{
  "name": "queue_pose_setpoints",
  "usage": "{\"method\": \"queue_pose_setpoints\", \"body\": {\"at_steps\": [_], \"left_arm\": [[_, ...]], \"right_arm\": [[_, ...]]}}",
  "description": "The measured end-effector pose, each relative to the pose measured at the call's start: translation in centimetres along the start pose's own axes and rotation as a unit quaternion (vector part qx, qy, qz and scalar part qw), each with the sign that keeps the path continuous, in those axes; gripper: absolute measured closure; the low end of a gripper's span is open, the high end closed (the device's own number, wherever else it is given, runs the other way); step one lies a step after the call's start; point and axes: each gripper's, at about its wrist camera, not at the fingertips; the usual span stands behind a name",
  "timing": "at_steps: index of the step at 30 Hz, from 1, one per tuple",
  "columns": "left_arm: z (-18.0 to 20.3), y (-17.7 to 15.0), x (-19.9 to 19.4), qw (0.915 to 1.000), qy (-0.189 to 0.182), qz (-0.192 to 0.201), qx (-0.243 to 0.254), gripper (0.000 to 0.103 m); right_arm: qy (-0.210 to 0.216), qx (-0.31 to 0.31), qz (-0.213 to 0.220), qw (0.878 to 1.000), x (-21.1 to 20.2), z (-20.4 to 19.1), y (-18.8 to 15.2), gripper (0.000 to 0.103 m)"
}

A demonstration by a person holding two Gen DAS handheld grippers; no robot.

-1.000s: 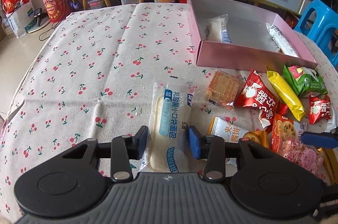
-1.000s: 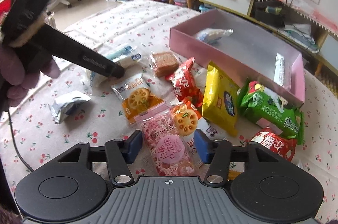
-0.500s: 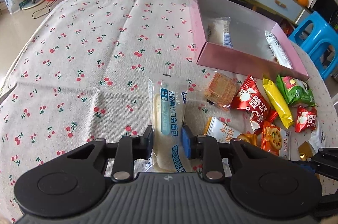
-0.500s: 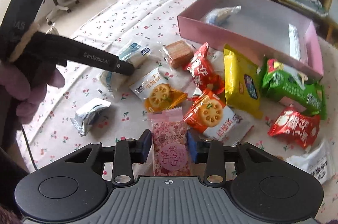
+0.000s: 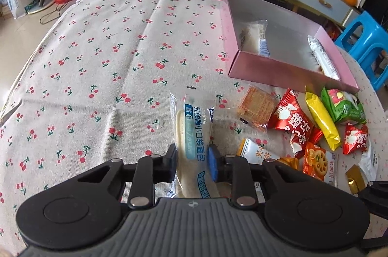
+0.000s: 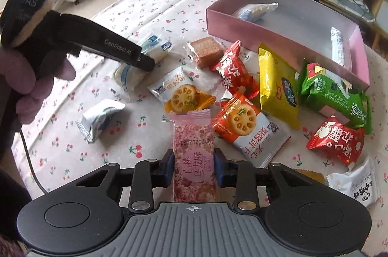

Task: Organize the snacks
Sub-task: 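Carry both snacks into the pink box and release them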

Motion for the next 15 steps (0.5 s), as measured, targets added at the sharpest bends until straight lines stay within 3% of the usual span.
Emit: {"method": "queue_pose_setpoints", "body": {"at_steps": [7, 15], "left_arm": [[-0.1, 0.5, -0.8, 0.9999, -0.007, 0.008, -0.010, 0.084], [1.0, 2.2, -2.1, 0.9985, -0.037, 0.029, -0.029, 0.085]], "right_arm": [[0.012, 0.036, 0.015, 0.999, -1.0, 0.8, 0.8, 0.072], [0.010, 0.089, 0.062, 0.994, -3.9, 3.3, 3.1, 0.072]]}}
Point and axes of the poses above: each gripper's, at about its wrist camera, not at the fingertips, and x roughly the way its jaws point, z to its right, y to its top
